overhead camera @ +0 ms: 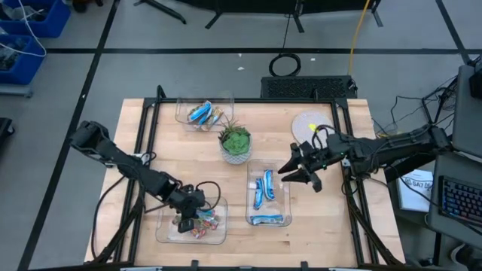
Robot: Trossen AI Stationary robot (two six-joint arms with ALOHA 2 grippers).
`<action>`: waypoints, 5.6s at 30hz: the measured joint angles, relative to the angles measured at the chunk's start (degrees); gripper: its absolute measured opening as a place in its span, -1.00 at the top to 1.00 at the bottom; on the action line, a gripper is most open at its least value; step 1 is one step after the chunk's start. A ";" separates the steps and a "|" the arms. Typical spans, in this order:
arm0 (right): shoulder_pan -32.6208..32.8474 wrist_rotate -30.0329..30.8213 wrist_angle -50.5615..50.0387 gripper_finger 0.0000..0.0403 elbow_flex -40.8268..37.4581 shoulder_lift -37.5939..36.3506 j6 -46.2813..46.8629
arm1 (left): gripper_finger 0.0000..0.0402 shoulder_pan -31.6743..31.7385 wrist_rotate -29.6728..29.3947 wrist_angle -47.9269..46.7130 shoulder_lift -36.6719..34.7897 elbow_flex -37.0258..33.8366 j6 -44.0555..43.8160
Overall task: Pick and place Granola Bars by type
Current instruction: Put the red granola bar into the bottom transparent bin, then return to Home Position
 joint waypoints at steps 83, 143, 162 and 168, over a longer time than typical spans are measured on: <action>1.49 -2.93 44.04 0.32 -37.20 -11.07 -1.67 | 0.37 11.78 -3.13 48.53 -60.01 -43.08 26.75; -1.29 20.49 10.74 0.32 -39.47 -53.26 -10.40 | 0.37 11.78 -6.88 42.87 -81.90 -43.01 37.91; -1.29 23.44 -7.56 0.32 -39.45 -53.08 -1.44 | 0.37 11.93 -11.45 24.82 -81.88 -42.99 31.96; -1.29 23.44 -7.78 0.32 -39.45 -52.19 -1.08 | 0.37 11.93 -11.36 22.93 -81.53 -42.91 32.04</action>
